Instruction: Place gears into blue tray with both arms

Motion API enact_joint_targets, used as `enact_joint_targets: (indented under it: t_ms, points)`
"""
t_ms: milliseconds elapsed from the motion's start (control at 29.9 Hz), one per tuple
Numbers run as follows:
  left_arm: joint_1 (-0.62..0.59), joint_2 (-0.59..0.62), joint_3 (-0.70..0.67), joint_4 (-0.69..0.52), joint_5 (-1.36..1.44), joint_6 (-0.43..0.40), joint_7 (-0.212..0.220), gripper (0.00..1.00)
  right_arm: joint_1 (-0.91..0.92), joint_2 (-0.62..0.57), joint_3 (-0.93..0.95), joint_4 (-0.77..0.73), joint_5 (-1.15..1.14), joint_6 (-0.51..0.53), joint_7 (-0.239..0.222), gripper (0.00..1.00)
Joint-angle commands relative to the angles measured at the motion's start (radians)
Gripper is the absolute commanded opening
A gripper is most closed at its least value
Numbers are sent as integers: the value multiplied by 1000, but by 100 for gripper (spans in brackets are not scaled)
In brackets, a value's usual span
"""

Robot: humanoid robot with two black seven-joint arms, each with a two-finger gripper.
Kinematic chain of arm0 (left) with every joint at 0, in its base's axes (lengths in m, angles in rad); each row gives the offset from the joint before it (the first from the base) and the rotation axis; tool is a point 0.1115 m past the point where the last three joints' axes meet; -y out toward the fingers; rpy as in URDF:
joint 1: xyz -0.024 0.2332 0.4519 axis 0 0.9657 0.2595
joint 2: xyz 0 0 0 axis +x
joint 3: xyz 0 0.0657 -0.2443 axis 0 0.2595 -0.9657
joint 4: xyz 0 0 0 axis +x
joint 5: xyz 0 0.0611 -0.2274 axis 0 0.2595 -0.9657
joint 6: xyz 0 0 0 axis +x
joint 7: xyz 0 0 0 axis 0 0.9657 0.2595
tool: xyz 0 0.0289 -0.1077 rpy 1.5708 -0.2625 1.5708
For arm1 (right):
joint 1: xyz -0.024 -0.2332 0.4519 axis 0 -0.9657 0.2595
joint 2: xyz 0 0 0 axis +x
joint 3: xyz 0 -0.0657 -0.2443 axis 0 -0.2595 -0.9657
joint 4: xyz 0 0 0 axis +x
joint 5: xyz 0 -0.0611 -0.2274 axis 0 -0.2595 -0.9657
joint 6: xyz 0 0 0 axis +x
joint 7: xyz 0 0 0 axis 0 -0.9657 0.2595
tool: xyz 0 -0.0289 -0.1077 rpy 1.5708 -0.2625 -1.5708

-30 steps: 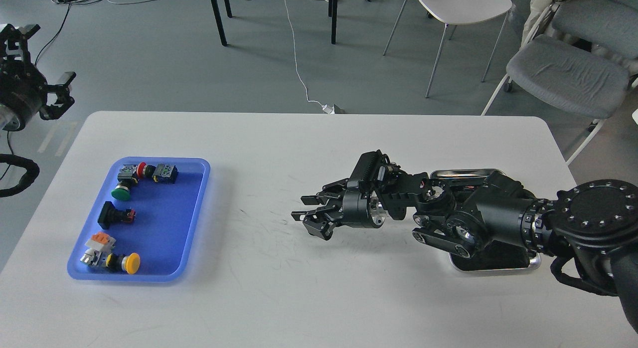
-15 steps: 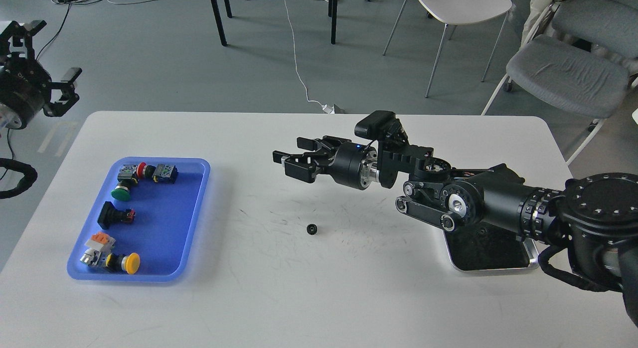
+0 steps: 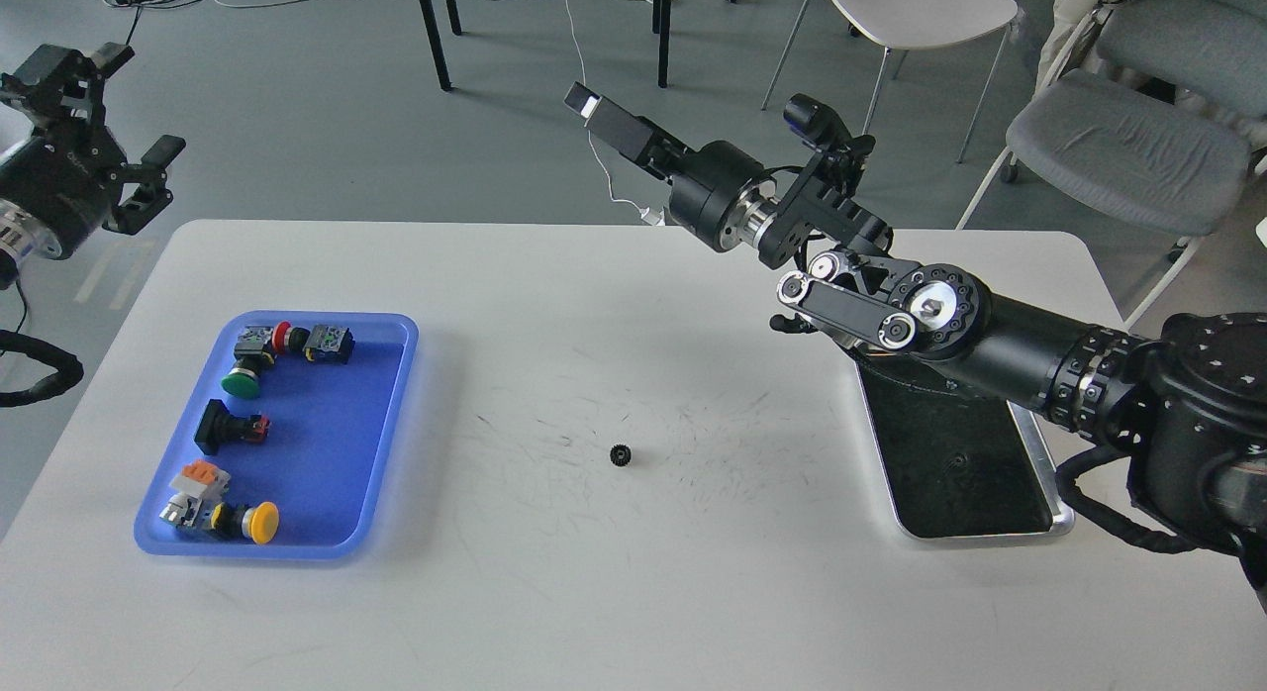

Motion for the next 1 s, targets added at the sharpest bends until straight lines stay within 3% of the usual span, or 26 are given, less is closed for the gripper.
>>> enact_joint_targets:
  t_ms: [0, 67, 368, 736, 970]
  points:
    - [-1, 31, -2, -70, 52, 0, -5, 99, -9, -52, 17, 0, 119, 1, 0, 94]
    - [2, 54, 0, -132, 95, 0, -3, 99, -20, -66, 30, 0, 154, 0, 0, 94]
    - [1, 42, 0, -178, 196, 0, -9, 98, -30, -169, 56, 0, 415, 0, 0, 95]
    - [8, 16, 3, -229, 290, 0, -21, 99, -62, -229, 105, 0, 458, -11, 0, 95]
    - [12, 36, 1, -350, 550, 0, -90, 99, -69, -230, 108, 0, 463, -17, 0, 95]
